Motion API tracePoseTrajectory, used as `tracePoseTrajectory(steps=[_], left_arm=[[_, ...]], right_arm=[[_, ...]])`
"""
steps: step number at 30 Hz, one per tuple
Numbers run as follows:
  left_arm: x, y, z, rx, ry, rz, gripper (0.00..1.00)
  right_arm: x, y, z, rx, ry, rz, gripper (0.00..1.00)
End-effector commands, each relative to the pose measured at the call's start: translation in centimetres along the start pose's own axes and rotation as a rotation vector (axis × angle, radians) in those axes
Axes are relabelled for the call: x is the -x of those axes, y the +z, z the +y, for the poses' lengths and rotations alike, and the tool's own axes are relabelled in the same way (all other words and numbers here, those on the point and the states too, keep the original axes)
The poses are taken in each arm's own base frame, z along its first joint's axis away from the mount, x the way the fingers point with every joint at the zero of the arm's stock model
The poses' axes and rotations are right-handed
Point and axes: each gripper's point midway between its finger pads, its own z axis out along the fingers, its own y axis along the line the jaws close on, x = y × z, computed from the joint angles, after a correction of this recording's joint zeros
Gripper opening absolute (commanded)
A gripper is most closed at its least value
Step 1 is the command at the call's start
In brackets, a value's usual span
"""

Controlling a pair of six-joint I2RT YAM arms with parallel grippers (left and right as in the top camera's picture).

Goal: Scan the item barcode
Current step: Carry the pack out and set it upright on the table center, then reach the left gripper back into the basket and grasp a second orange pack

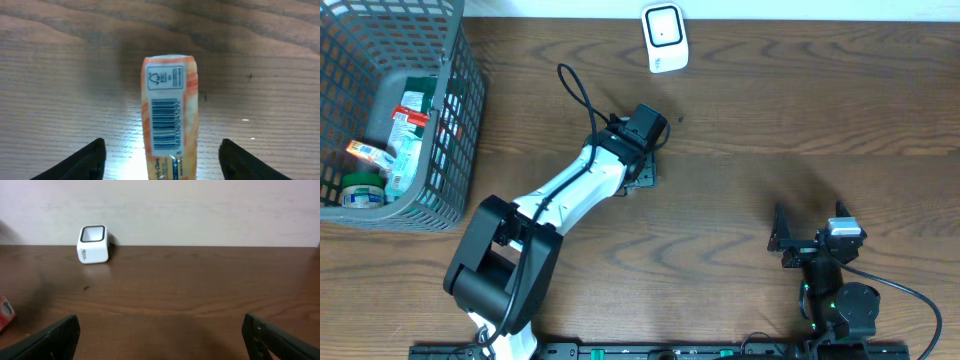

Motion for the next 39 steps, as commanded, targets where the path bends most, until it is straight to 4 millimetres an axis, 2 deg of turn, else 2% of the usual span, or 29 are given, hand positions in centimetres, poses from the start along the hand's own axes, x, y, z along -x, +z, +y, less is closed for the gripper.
tracePoseTrajectory(steps=[1, 3, 5, 9, 13, 18, 22, 26, 29, 36, 39], left_arm=[[3.9, -3.6, -0.2, -0.037, -0.015, -0.111, 0.78], [5.7, -6.1, -0.1, -0.061, -0.039, -0.164, 0.78], [7.8, -9.0, 0.8, -0.06, -0.073, -0.234, 0.78], [11.3, -15.5, 5.0, -0.026, -0.174, -0.391, 0.86], [12.9, -20.5, 11.2, 0.015, -0.351, -0.517, 0.87], [13.3, -25.7, 21.3, 0.087, -0.62, -0.659, 0.87], [12.5, -28.1, 27.9, 0.17, -0.762, -0.731, 0.87], [11.3, -28.2, 33.1, 0.26, -0.868, -0.736, 0.87], [10.6, -26.8, 36.1, 0.324, -0.904, -0.693, 0.87], [9.2, -20.2, 41.8, 0.434, -0.959, -0.517, 0.87], [8.8, -17.5, 43.6, 0.458, -0.987, -0.462, 0.86]], right_arm=[[0.0, 0.0, -0.1, -0.003, -0.005, -0.001, 0.99], [0.0, 0.0, -0.1, -0.003, -0.005, -0.001, 0.99], [0.0, 0.0, -0.1, -0.003, -0.005, -0.001, 0.99], [0.0, 0.0, -0.1, -0.003, -0.005, 0.0, 0.99], [0.0, 0.0, -0.1, -0.003, -0.005, -0.001, 0.99], [0.0, 0.0, -0.1, -0.003, -0.005, -0.001, 0.99], [0.0, 0.0, -0.1, -0.003, -0.005, -0.001, 0.99], [0.0, 0.0, -0.1, -0.003, -0.005, -0.001, 0.99], [0.0, 0.0, -0.1, -0.003, -0.005, -0.001, 0.99], [0.0, 0.0, -0.1, -0.003, -0.005, 0.0, 0.99], [0.0, 0.0, -0.1, -0.003, -0.005, 0.0, 0.99]])
